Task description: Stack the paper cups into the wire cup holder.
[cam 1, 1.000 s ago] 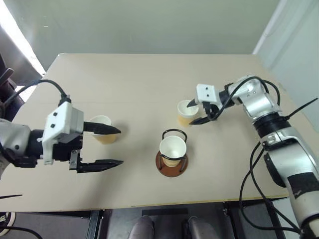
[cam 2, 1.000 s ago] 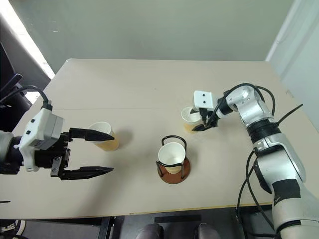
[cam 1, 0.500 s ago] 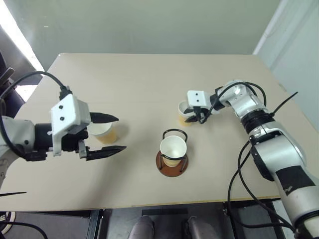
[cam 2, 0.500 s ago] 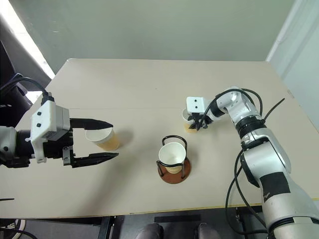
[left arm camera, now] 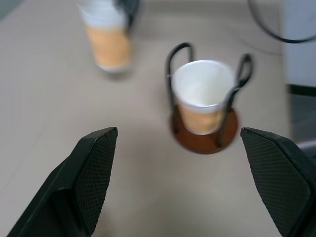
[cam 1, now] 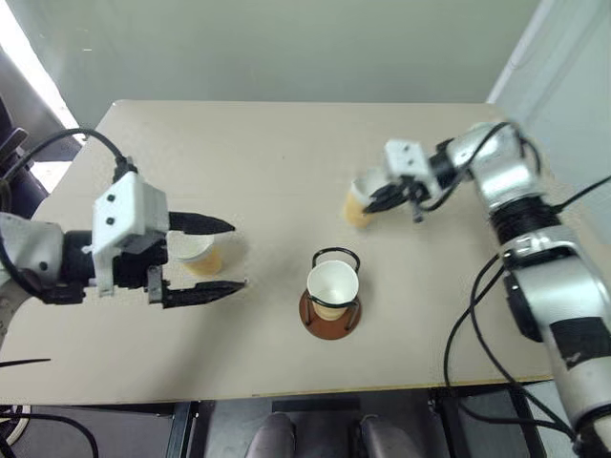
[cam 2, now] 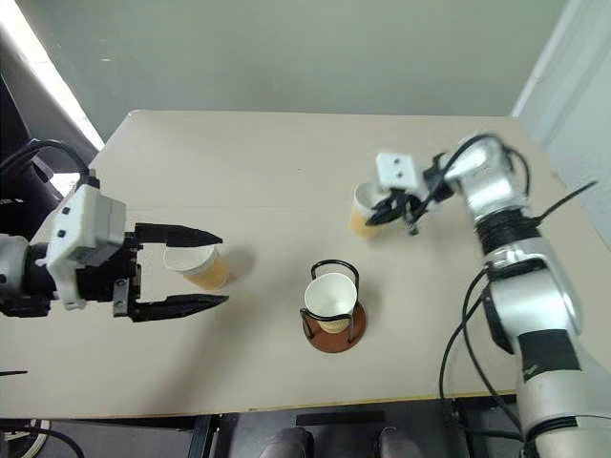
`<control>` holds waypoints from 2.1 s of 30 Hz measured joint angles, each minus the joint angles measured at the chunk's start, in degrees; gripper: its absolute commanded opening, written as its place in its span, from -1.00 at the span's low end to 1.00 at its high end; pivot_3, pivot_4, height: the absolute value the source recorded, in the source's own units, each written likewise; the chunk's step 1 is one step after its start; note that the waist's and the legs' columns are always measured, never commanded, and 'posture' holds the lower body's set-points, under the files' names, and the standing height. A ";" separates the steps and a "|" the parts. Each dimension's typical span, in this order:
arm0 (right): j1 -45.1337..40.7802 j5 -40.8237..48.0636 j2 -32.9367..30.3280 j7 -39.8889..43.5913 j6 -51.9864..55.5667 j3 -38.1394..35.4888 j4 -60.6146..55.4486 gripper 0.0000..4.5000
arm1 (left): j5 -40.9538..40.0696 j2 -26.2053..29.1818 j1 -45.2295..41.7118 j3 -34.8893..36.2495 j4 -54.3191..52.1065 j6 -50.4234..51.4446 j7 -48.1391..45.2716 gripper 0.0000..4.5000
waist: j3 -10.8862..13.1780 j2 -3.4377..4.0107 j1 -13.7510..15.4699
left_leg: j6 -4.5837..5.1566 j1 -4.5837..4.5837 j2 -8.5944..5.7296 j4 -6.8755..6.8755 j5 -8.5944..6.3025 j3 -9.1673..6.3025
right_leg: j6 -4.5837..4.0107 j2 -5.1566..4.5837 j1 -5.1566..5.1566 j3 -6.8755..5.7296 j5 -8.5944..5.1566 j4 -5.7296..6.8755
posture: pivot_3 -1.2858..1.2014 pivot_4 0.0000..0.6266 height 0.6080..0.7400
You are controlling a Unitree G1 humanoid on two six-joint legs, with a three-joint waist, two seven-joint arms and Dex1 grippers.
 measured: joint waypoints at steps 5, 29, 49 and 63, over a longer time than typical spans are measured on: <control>0.66 17.80 -8.36 0.74 16.44 -1.39 -18.49 -0.99 | -0.41 0.22 0.97 -0.38 0.22 0.09 -2.21 0.90 | 0.00 0.00 -0.10 | -0.08 0.14 0.08 0.03 0.05 0.10 | 0.00 0.15 0.12 0.05 0.00 0.00 | 0.03 -0.52 1.00; 16.95 22.12 -7.02 -1.44 29.03 3.45 -47.58 -0.99 | 3.70 0.21 0.39 -3.97 1.45 -1.70 -2.92 0.90 | -0.01 -0.04 -0.93 | 0.12 0.60 0.19 0.11 0.00 0.05 | -0.08 0.31 0.39 0.20 -0.07 0.03 | 0.03 -0.52 1.00; 17.76 18.59 -5.99 -1.90 29.08 4.65 -46.38 0.99 | 6.48 0.29 1.50 -3.07 2.47 -2.91 -3.01 0.90 | -0.02 -0.05 -0.92 | 0.12 0.62 0.19 0.12 0.00 0.04 | -0.08 0.30 0.38 0.20 -0.07 0.01 | 0.03 -0.52 1.00; 16.18 28.53 -9.37 -9.84 36.25 -18.68 -27.50 0.99 | 29.32 6.18 0.79 -12.71 19.63 -15.32 1.08 0.90 | -0.05 -0.11 -0.29 | 0.08 0.54 0.17 0.01 0.01 0.00 | -0.18 0.23 0.16 0.17 -0.12 0.07 | 0.03 -0.52 1.00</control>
